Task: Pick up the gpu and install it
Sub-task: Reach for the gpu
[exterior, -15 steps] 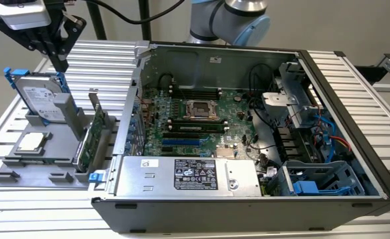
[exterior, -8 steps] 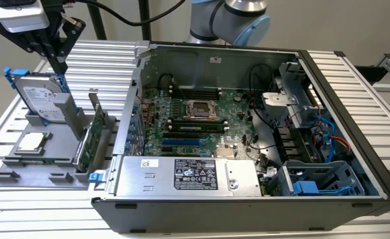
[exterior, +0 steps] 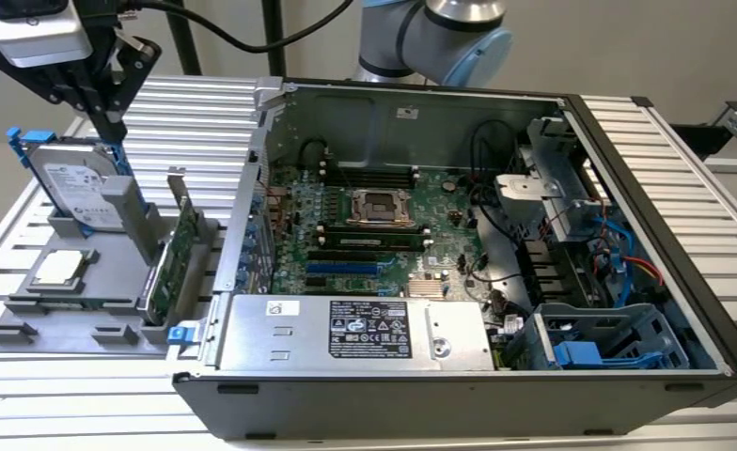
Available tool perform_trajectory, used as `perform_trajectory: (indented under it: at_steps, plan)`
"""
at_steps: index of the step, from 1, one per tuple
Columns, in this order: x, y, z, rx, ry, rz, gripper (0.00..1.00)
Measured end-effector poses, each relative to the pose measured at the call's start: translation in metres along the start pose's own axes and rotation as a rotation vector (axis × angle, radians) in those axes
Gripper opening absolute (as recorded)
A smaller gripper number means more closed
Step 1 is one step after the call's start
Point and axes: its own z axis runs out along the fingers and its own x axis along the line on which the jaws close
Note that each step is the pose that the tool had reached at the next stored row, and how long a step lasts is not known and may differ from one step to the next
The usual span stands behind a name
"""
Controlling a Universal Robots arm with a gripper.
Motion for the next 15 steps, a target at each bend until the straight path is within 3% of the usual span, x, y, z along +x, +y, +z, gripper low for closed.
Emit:
perform_trajectory:
  at_steps: [15]
  plan:
    - [-0.0024,-0.0096,-0.0002,0.0002,0.0025,-0.003,0.00]
